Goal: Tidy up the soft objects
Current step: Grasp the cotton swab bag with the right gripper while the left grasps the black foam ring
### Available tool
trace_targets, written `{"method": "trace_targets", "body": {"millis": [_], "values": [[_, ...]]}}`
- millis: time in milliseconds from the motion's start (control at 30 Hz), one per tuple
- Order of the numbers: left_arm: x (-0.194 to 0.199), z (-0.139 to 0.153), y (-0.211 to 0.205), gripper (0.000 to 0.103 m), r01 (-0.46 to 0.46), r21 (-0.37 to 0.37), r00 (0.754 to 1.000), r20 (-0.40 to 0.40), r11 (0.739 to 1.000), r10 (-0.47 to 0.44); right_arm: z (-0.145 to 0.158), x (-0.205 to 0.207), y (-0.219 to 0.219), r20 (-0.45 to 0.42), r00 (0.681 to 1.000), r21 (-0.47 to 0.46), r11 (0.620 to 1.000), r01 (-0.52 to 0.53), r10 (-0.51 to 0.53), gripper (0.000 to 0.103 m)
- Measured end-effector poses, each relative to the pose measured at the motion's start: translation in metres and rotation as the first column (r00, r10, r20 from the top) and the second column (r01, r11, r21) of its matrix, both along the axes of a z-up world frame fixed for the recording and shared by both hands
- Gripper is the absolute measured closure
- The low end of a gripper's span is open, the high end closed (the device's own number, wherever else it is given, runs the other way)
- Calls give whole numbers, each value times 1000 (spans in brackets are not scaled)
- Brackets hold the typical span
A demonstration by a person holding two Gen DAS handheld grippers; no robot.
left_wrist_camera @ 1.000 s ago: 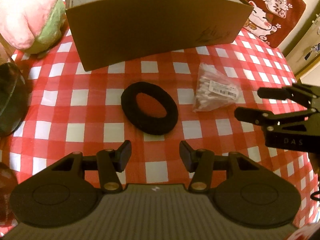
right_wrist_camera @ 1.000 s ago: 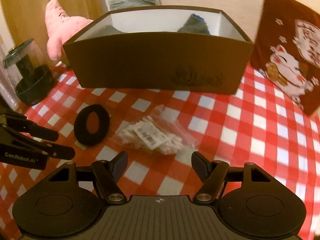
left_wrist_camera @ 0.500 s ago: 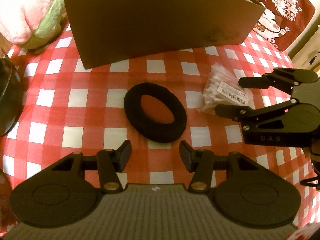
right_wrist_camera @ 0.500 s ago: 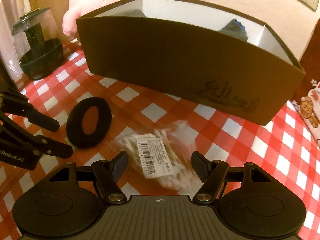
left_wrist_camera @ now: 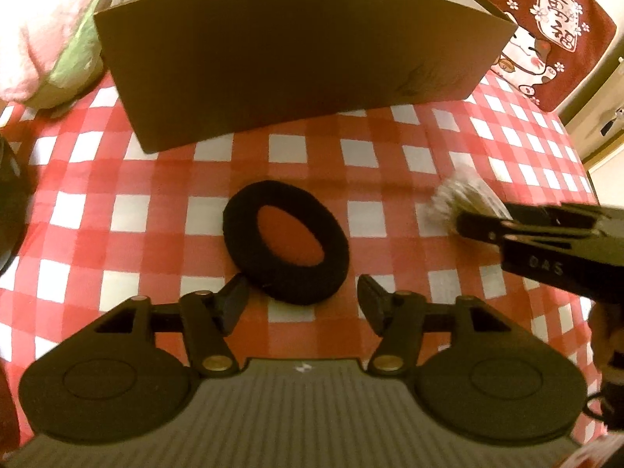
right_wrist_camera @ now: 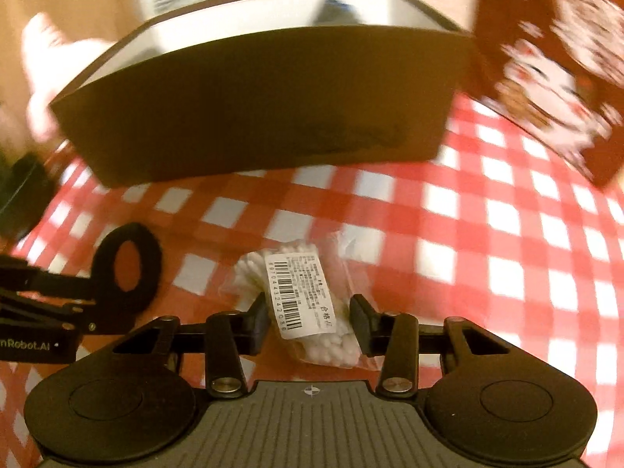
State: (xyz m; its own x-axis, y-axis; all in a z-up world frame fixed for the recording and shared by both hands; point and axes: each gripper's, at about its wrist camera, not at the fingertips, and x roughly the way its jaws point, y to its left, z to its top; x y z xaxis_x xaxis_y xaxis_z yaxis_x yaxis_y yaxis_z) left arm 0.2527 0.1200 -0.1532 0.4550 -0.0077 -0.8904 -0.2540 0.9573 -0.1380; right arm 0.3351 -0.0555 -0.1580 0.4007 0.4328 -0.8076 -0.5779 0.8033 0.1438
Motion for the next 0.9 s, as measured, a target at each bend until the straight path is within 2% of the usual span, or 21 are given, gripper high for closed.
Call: {"method": "trace_targets", "body": {"millis": [233,400,533,900], "values": [[14,-4,-2,37,-26,-9,1000,4,1000,26,2,-3,-21,-20,996,-7,996,86,-86,59],[24,-7,-3,36,-25,25,1000,11,999,25,3,-1,-28,-41,992,6,993,122,-122,59],[25,-9,-8,41,19,86,999,24,996,-22,3,-1,-27,-35,993,-3,993,116,-116,59],[-16,-8,-19,42,163,100,986,10,982,-164,4,-28,-33,-45,998,-26,998,52,-53,60]]}}
